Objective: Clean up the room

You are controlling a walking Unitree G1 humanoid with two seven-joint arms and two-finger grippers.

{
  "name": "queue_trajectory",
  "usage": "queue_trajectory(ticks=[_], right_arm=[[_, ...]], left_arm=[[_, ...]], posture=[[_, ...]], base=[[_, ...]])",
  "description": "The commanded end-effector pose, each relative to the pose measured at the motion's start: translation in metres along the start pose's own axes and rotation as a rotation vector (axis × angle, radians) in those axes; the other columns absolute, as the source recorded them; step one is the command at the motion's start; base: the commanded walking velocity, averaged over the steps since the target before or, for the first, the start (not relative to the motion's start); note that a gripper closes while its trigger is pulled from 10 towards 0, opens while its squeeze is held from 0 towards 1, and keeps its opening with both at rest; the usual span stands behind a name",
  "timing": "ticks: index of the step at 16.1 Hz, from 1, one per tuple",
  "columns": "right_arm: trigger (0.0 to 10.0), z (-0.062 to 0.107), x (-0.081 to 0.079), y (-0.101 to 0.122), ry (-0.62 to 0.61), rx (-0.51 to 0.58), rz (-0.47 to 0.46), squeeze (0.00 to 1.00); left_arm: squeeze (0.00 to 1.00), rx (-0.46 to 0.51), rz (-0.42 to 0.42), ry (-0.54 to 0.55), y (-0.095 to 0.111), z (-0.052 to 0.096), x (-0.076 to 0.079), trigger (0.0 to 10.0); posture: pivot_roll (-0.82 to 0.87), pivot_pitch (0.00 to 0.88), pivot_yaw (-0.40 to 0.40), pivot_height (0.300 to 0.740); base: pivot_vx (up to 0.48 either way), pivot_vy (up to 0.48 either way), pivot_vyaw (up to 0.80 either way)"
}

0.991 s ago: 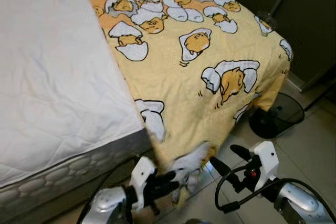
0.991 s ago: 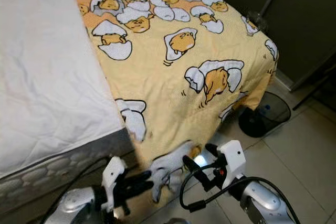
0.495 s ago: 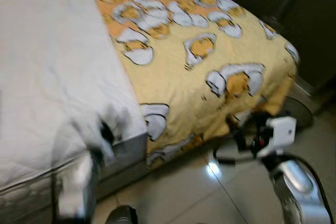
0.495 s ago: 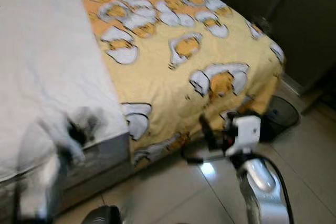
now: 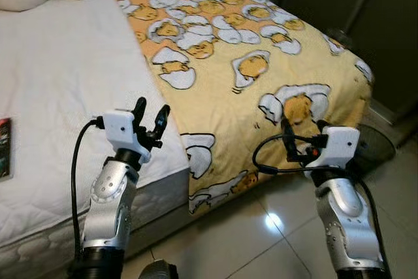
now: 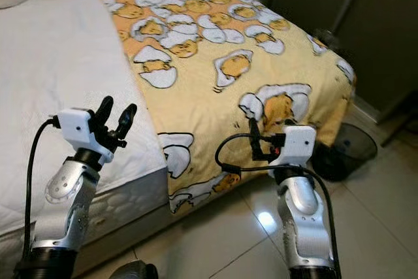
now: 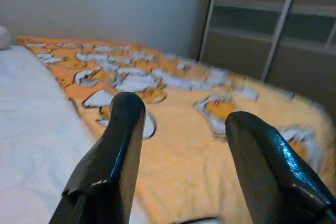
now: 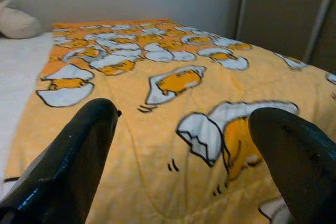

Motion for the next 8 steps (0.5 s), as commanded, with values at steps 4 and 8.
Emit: queue_trajectory(ticks=[4, 8], right_arm=[[10.0, 0.011, 0.011, -0.022, -0.062, -0.069, 0.006, 0.00], [10.0, 0.017, 0.016, -0.030, -0.082, -0.091, 0.016, 0.00]], left_arm=[[1.00, -0.204, -0.076, 0.072, -0.046, 0.020, -0.017, 10.0], [1.00, -0.247, -0.135, 0.056, -0.051, 0.020, -0.013, 10.0]], posture=[[-0.04, 0.000, -0.036, 0.710], [-0.04, 0.000, -0.036, 0.710]], base=[[0.000, 0.000, -0.46], [0.000, 0.000, -0.57]])
Point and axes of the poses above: a point about 5 cm out from each wrist's last joint towards the gripper, its own z axis pointing back from the gripper into the wrist, its own y axis along the axis of the wrist's last joint, x = y × z, the point moved 2 cm from there along -z, pointing out of the wrist towards the gripper, and after that the axes turned 6 degrees about z, right-handed, at the moved point
